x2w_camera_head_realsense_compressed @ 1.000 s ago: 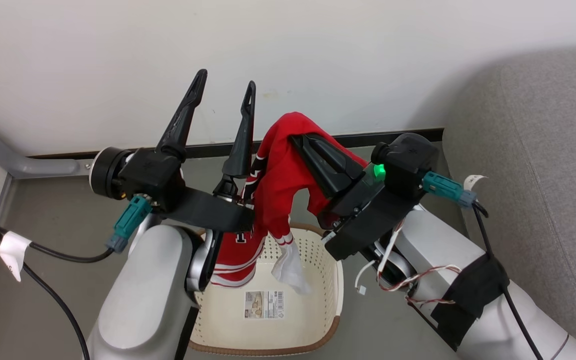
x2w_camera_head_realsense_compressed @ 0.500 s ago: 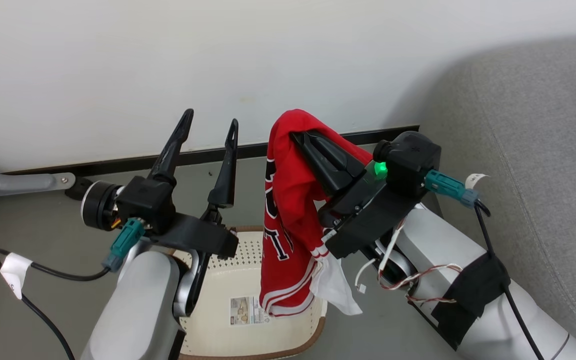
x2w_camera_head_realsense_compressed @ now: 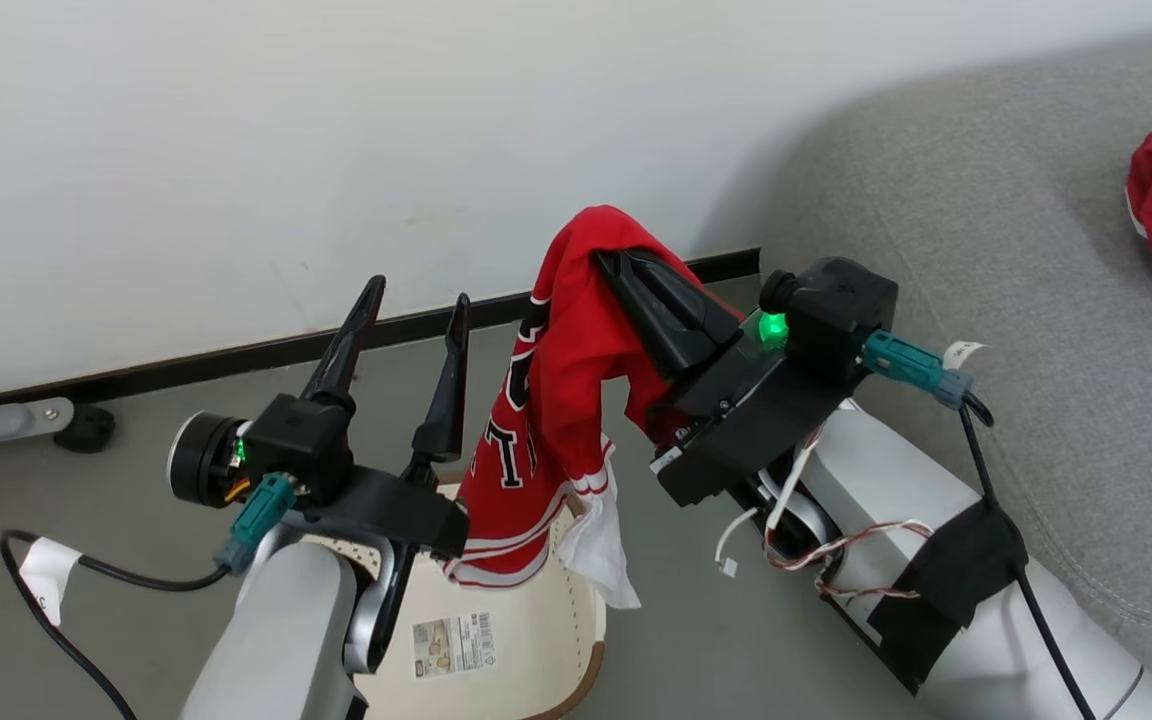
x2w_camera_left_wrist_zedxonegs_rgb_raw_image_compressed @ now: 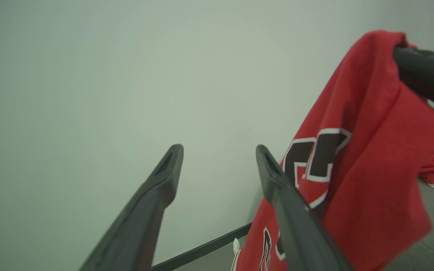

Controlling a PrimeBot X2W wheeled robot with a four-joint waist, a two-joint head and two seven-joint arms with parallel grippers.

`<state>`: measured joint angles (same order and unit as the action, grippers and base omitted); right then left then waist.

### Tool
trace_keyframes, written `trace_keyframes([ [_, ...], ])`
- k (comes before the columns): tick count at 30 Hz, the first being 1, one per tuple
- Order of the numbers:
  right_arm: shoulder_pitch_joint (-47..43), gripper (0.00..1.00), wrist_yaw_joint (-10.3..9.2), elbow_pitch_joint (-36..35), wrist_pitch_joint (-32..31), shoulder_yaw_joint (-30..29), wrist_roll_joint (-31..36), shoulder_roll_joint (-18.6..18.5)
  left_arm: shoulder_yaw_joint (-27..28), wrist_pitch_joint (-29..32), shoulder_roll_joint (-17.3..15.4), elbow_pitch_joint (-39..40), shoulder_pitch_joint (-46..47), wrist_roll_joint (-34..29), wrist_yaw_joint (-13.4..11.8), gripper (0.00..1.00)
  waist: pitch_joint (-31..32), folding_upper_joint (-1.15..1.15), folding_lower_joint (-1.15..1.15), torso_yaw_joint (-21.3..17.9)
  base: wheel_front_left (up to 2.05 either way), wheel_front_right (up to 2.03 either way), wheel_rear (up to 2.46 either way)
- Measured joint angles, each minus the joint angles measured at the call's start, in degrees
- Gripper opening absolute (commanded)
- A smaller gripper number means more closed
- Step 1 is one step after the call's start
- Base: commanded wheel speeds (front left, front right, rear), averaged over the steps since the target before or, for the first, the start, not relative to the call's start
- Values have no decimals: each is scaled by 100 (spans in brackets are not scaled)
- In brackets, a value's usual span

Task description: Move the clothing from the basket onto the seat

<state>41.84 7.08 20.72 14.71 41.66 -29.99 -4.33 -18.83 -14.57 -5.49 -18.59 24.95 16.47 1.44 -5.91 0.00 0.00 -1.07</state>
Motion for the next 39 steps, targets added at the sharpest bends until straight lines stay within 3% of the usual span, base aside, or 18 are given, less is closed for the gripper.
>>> trace_keyframes([
  [39,-4,0,0,-48,0,-137,79,-19,171,0,41,-194,-906,115,-101,100,247,0,0,-2300,0,0,0],
])
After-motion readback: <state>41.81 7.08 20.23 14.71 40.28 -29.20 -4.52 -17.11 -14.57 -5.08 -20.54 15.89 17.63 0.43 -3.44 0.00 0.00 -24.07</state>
